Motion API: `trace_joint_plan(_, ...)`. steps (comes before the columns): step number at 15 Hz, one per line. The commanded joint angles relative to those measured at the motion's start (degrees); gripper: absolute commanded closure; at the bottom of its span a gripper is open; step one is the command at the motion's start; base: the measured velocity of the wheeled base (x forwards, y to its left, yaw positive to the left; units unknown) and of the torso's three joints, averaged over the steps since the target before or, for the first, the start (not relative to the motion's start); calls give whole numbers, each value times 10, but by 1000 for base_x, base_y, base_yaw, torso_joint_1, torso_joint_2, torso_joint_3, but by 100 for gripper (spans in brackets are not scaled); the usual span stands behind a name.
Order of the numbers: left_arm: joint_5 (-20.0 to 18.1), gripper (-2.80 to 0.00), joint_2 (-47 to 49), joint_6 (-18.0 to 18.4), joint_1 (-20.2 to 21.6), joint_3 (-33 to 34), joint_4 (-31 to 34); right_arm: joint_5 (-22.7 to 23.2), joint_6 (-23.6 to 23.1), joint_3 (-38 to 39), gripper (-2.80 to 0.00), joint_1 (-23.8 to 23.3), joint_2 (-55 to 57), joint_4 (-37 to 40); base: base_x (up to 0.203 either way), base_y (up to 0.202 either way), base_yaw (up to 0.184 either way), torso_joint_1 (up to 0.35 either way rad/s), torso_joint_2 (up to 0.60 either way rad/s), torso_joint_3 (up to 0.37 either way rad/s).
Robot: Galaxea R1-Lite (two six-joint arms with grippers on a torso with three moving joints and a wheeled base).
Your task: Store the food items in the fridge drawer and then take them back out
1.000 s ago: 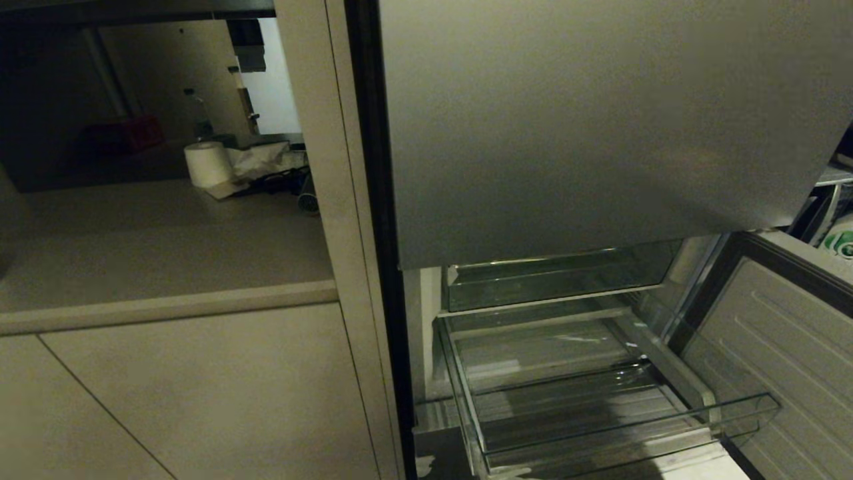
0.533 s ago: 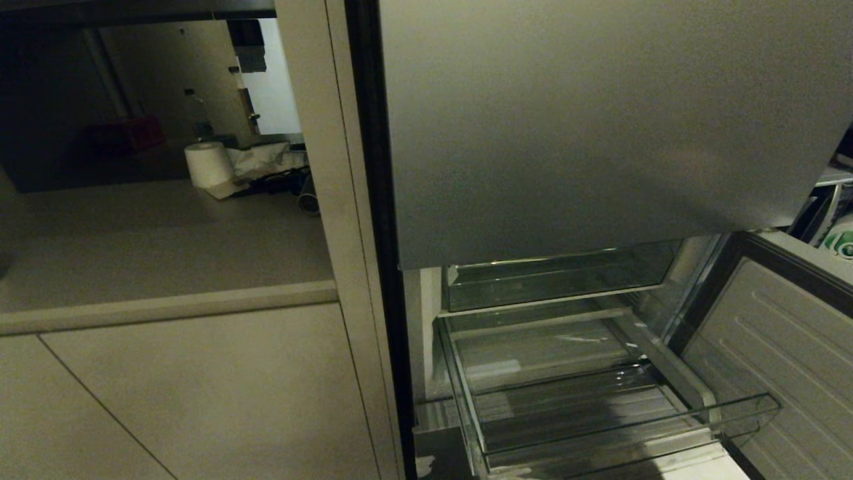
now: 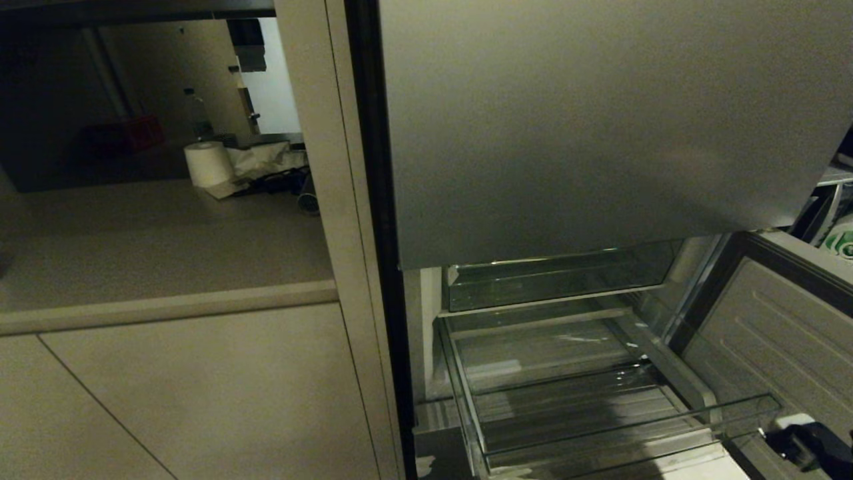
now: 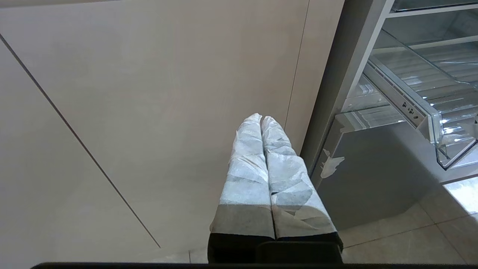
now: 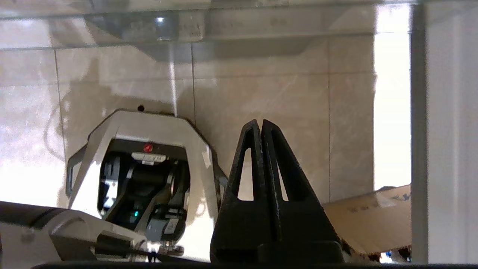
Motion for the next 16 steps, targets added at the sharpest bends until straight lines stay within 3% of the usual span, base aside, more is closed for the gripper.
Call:
trace_joint_plan(1,0,0,0,0,0,0,1,10,1,-34,0,2,105,-8,0,0,0,0,0,0)
trace_joint_plan(9,0,0,0,0,0,0,1,25,2,-152,0,0,228,-11,0,0,0,0,0,0)
trace_joint_plan(11,0,0,0,0,0,0,1,48,1,-182,0,-1,253,-17,0,0,0,0,0,0)
trace_joint_plan(16,0,0,0,0,0,0,1,81,-3,-249,0,-1,311,-104,0,0,0,0,0,0)
